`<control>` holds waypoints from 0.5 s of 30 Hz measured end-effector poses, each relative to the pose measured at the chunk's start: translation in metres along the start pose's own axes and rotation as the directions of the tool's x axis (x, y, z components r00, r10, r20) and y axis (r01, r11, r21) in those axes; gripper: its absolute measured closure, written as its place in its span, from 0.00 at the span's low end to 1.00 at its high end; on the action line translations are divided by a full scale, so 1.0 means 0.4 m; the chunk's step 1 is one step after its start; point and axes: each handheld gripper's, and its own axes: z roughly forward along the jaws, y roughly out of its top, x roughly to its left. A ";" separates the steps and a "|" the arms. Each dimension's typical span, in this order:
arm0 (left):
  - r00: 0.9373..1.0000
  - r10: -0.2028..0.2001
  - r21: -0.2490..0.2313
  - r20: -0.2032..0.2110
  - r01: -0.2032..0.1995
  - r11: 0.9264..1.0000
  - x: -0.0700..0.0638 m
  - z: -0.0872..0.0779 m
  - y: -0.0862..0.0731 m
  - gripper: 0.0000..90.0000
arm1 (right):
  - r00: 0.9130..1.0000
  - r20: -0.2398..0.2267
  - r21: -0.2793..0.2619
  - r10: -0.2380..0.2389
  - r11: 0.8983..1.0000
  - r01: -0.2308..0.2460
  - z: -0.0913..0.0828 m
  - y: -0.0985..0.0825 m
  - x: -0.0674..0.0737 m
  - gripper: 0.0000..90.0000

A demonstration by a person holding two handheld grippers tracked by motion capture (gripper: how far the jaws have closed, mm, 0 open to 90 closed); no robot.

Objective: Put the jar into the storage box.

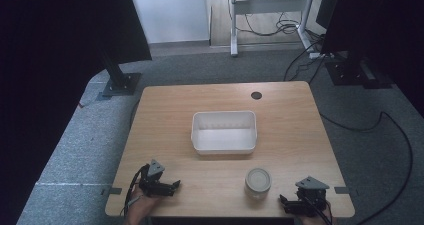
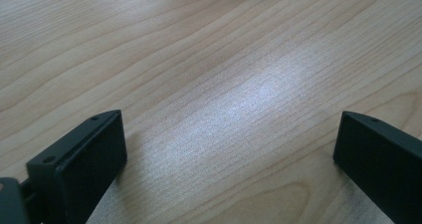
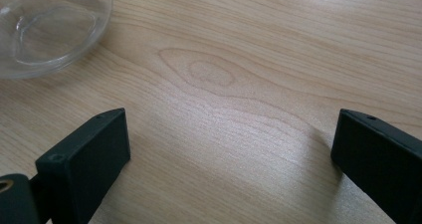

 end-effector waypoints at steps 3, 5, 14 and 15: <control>1.000 -0.001 0.000 0.000 0.001 1.000 0.000 0.000 0.000 0.00 | 1.000 -0.001 0.000 -0.001 1.000 0.001 0.000 -0.001 0.000 0.02; 1.000 -0.002 0.000 0.000 0.002 1.000 0.000 0.000 0.000 0.00 | 1.000 -0.003 -0.001 -0.002 1.000 0.002 -0.001 -0.002 0.000 0.02; 1.000 0.003 0.001 0.004 -0.003 1.000 0.002 0.000 0.000 0.00 | 1.000 -0.005 0.000 -0.005 1.000 0.005 -0.007 -0.007 0.001 0.02; 1.000 0.002 0.001 0.004 -0.002 1.000 0.002 0.000 0.000 0.00 | 1.000 -0.005 0.000 -0.006 1.000 0.006 -0.007 -0.008 0.002 0.02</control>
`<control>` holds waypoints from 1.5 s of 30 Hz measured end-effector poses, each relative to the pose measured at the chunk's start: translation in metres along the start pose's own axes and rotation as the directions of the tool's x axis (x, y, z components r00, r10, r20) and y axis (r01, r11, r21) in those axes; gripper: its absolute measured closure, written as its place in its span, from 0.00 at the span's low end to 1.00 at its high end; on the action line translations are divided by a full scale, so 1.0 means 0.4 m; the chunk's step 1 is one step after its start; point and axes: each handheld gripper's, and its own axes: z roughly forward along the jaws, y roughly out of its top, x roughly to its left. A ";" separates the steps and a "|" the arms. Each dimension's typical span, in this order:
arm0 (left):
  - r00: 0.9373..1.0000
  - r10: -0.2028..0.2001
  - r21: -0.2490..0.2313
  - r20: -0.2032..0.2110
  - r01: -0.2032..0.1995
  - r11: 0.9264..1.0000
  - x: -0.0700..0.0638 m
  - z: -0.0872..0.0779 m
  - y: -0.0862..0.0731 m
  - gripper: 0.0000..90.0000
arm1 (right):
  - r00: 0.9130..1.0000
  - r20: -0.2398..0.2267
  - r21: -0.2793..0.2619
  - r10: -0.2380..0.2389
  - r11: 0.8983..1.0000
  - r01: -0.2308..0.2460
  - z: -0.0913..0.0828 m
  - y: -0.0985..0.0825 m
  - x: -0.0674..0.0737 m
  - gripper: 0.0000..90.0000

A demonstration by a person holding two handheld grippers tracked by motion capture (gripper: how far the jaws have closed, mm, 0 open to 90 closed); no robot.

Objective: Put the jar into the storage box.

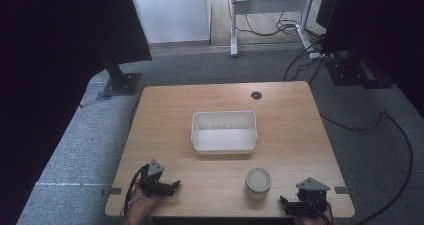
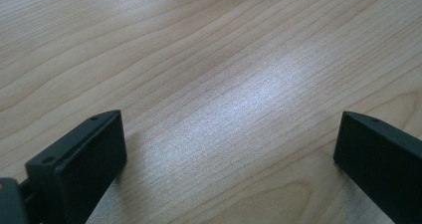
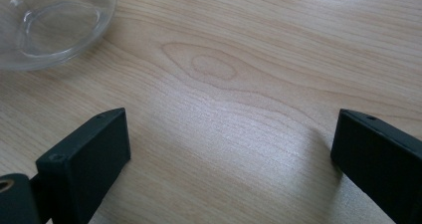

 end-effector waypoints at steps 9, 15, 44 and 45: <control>1.000 -0.006 0.000 -0.006 0.006 1.000 0.001 0.000 0.000 0.00 | 1.000 -0.008 0.004 -0.008 1.000 0.008 -0.003 -0.002 0.001 0.02; 1.000 -0.010 0.000 -0.011 0.010 1.000 0.003 0.001 0.001 0.00 | 1.000 -0.024 0.001 -0.005 1.000 0.005 -0.008 -0.006 -0.004 0.01; 1.000 -0.019 0.000 -0.021 0.019 1.000 0.005 0.002 0.002 0.00 | 0.996 -0.078 -0.073 -0.046 0.997 0.040 -0.055 0.015 0.024 0.00; 1.000 -0.020 0.000 -0.021 0.020 1.000 0.005 0.002 0.002 0.00 | 0.996 -0.081 -0.075 -0.047 0.996 0.041 -0.056 0.016 0.025 0.00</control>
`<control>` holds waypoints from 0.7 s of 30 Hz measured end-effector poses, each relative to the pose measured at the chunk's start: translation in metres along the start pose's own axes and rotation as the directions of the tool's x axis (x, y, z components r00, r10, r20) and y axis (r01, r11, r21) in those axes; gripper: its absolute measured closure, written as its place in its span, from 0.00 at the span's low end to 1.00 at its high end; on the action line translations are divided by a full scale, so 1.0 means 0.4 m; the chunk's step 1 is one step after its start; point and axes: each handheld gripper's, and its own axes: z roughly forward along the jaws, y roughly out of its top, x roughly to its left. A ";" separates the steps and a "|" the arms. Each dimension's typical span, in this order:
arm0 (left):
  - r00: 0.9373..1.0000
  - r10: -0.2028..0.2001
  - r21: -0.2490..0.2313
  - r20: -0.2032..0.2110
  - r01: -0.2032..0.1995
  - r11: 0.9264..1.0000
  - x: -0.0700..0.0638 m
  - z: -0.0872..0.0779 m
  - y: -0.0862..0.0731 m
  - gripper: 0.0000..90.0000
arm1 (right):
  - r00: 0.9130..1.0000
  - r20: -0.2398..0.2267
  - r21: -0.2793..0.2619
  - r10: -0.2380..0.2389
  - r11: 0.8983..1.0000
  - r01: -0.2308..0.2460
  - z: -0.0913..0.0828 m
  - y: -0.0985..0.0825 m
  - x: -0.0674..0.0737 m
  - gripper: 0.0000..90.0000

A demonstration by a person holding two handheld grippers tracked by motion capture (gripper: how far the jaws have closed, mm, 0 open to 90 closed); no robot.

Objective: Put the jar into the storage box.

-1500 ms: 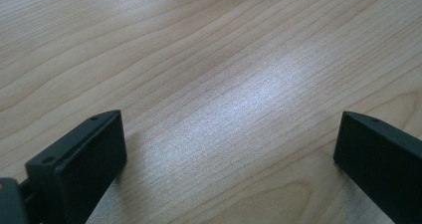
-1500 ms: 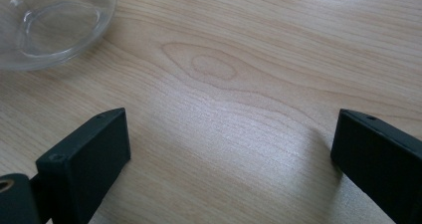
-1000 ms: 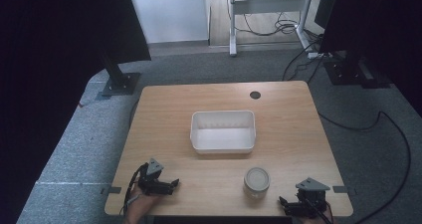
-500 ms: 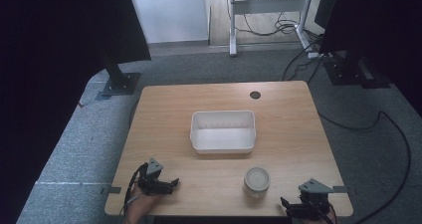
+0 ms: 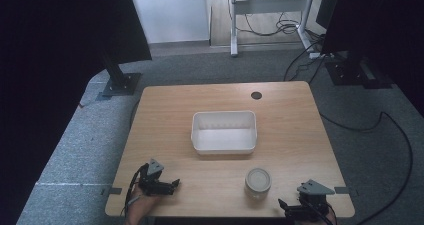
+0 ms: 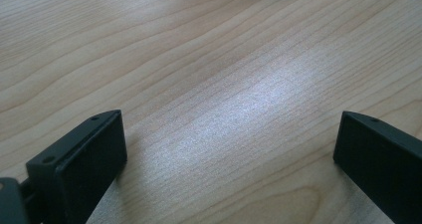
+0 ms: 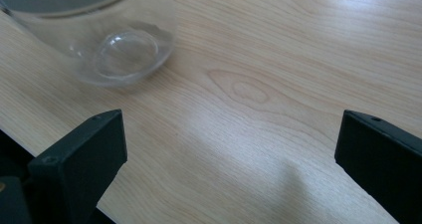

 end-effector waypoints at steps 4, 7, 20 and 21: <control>1.000 -0.001 0.000 0.000 0.001 1.000 0.000 0.000 0.000 0.00 | 1.000 -0.014 -0.011 -0.010 1.000 0.009 -0.005 0.010 0.010 0.00; 1.000 -0.001 0.000 -0.001 0.001 1.000 0.000 0.000 0.000 0.00 | 0.999 -0.027 -0.022 -0.023 0.999 0.023 -0.006 0.017 0.016 0.00; 1.000 -0.004 0.000 -0.004 0.004 1.000 0.001 0.000 0.000 0.00 | 0.997 -0.058 -0.044 -0.055 0.998 0.053 0.001 0.041 0.040 0.00; 1.000 -0.003 0.000 -0.004 0.003 1.000 0.001 0.000 0.000 0.00 | 0.996 -0.062 -0.045 -0.058 0.997 0.056 0.002 0.044 0.043 0.00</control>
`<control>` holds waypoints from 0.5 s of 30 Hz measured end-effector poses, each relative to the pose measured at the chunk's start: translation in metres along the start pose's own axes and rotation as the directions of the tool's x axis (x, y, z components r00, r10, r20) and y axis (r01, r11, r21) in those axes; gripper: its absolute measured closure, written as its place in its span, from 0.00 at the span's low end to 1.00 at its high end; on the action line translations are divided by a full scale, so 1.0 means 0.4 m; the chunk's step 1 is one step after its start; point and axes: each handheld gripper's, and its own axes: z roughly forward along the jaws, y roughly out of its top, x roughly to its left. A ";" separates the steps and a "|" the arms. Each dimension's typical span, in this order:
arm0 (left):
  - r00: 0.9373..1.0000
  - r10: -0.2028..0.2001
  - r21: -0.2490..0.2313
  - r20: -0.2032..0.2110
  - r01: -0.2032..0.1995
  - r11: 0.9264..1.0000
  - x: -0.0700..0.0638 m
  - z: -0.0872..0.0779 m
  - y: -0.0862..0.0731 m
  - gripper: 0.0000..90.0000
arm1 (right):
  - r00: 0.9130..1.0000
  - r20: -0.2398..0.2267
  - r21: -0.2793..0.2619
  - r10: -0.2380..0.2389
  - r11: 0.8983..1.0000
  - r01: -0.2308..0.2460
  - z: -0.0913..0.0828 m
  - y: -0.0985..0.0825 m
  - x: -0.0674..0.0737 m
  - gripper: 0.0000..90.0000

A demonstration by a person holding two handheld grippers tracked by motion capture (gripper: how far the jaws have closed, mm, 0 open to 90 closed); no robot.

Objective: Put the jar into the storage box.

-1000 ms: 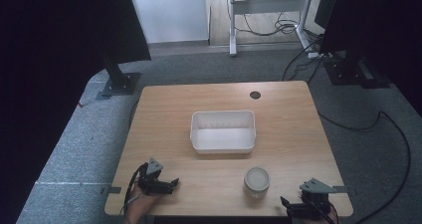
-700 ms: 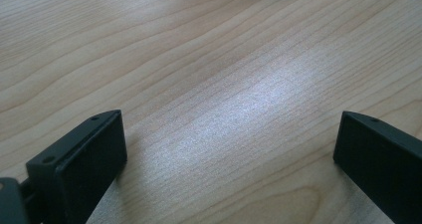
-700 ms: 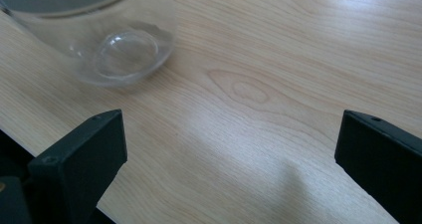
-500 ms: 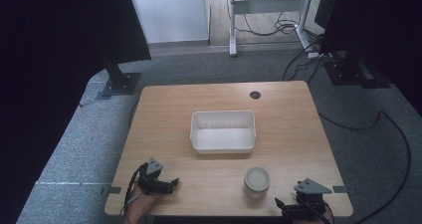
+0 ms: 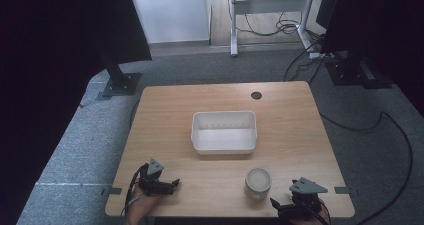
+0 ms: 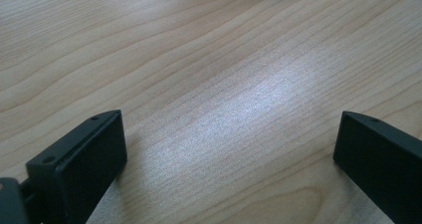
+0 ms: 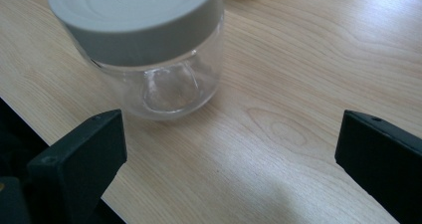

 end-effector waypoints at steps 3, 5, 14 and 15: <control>1.000 -0.001 0.000 0.000 0.001 1.000 0.000 0.000 0.000 0.00 | 1.000 -0.008 -0.005 -0.011 1.000 0.011 0.002 0.008 0.006 0.00; 1.000 -0.001 0.000 -0.001 0.001 1.000 0.000 0.000 0.000 0.00 | 1.000 -0.016 -0.010 -0.023 1.000 0.023 0.004 0.015 0.011 0.00; 1.000 -0.002 0.000 -0.002 0.002 1.000 0.000 0.000 0.000 0.00 | 0.998 -0.048 -0.014 -0.052 0.999 0.051 0.021 0.035 0.030 0.00; 1.000 -0.002 0.000 -0.002 0.002 1.000 0.000 0.000 0.000 0.00 | 0.997 -0.051 -0.014 -0.053 0.999 0.053 0.024 0.037 0.033 0.00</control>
